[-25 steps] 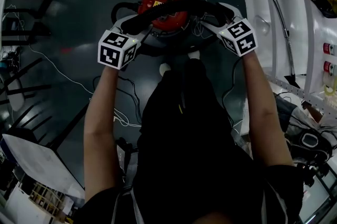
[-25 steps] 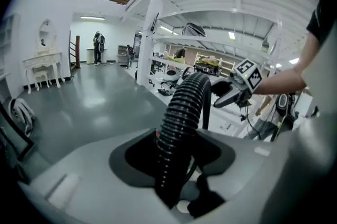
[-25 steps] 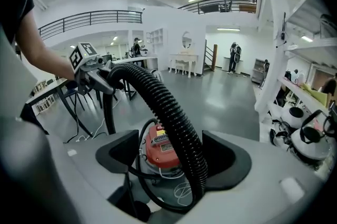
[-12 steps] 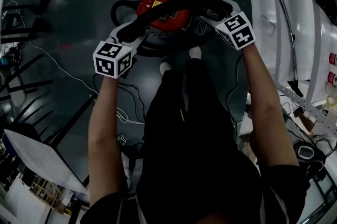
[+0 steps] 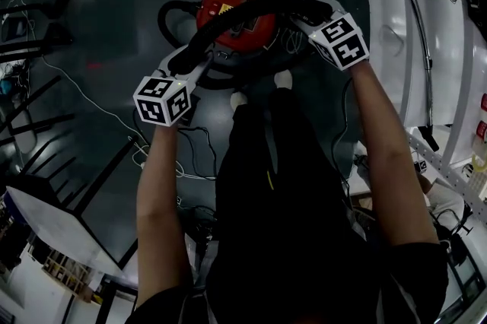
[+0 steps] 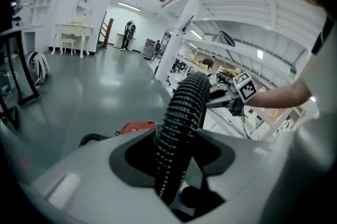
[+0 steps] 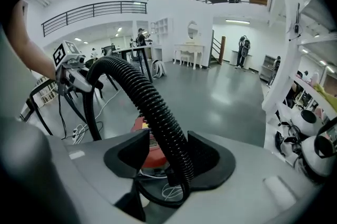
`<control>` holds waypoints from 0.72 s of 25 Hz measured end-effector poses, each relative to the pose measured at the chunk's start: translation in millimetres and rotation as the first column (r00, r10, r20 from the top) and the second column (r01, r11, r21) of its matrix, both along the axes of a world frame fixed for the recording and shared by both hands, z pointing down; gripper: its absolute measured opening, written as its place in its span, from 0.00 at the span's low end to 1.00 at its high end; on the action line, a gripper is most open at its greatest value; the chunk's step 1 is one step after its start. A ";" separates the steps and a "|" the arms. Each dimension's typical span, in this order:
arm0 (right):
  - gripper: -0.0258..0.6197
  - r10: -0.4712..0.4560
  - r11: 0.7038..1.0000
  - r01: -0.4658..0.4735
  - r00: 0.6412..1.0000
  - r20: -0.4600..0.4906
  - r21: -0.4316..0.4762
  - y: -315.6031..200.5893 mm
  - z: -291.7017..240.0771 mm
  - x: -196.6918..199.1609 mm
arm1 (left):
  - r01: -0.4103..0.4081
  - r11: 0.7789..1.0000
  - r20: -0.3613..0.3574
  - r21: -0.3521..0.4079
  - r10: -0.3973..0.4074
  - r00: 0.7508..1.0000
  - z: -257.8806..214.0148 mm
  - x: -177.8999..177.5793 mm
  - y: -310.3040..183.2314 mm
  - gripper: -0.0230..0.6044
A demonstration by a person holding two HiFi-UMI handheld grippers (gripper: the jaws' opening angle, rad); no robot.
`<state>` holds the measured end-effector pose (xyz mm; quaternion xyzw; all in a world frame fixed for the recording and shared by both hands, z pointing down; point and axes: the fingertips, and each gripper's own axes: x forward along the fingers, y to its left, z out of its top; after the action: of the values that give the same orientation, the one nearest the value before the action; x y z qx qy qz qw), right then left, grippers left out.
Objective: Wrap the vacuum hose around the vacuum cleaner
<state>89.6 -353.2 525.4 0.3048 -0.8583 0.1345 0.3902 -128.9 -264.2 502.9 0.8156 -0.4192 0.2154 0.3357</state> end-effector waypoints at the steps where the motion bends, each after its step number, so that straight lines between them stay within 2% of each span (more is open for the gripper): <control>1: 0.40 -0.008 1.000 0.008 1.000 -0.005 -0.003 -3.4 3.1 -0.1 | 0.012 1.000 -0.006 -0.005 -0.012 1.000 4.1 1.0 0.4 0.35; 6: 0.41 -0.033 0.999 0.033 0.999 -0.022 -0.016 -18.7 19.2 -7.9 | 0.089 0.995 -0.043 -0.040 -0.091 0.995 25.2 3.1 3.0 0.35; 10: 0.42 -0.032 0.999 0.033 0.999 -0.018 0.014 -32.2 28.3 -20.6 | 0.141 0.987 -0.067 -0.074 -0.146 0.987 40.7 -2.6 4.3 0.35; 18: 0.46 0.011 0.999 -0.010 1.000 -0.017 0.053 -40.5 50.5 -35.7 | 0.221 0.966 -0.100 -0.134 -0.236 0.967 70.1 -17.8 -2.1 0.35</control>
<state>53.9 -393.7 575.9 0.3209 -0.8566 0.1111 0.3886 -146.7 -266.3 573.0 0.7507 -0.4765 0.1531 0.4311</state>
